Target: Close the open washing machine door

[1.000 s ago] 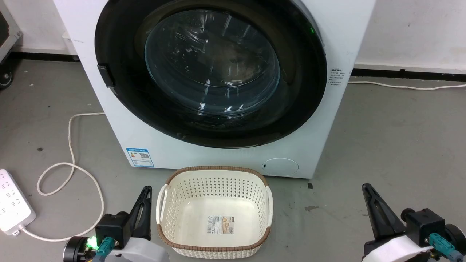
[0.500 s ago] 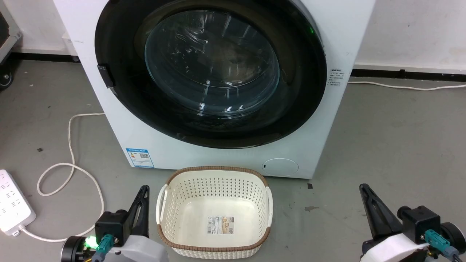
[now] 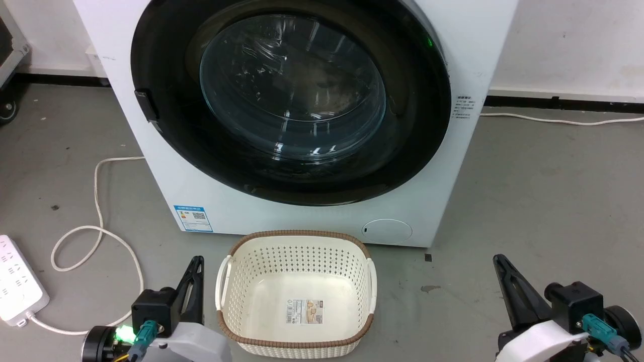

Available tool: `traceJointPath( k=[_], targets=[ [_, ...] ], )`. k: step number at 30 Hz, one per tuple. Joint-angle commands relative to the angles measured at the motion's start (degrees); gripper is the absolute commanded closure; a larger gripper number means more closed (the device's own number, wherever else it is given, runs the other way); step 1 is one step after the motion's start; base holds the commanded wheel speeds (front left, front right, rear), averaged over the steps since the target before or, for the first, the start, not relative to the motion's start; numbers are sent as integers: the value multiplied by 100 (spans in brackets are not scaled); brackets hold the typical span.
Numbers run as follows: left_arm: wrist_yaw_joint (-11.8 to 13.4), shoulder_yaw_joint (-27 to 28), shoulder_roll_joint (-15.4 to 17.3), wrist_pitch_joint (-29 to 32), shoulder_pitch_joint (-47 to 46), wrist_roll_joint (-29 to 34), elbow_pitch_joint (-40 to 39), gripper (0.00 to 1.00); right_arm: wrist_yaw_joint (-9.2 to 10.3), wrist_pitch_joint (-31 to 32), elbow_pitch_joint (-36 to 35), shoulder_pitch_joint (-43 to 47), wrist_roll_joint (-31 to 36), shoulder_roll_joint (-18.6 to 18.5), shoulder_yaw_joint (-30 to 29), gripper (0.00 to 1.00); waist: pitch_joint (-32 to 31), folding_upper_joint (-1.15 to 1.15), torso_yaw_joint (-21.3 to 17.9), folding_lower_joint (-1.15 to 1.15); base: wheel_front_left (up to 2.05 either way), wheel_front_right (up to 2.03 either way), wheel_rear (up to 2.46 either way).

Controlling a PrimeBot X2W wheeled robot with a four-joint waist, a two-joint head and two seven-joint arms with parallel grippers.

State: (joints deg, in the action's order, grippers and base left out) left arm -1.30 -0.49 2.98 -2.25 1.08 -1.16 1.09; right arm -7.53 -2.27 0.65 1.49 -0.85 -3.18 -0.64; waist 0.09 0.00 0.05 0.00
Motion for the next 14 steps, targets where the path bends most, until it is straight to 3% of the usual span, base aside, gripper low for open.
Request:
traceJointPath(
  k=[1, 14],
  targets=[
    [36, 26, -7, 33, -90, 41, -33, 100, 4, 35, -44, -103, 46, 26, 16, 100, -1, 0, 0, 0, 0, 0, 0],
    [111, 44, -10, 185, -105, 100, -93, 100, 4, 187, -61, -140, 77, 29, 54, 100, -7, 0, -4, 0, 0, 0, 0]
  ],
)
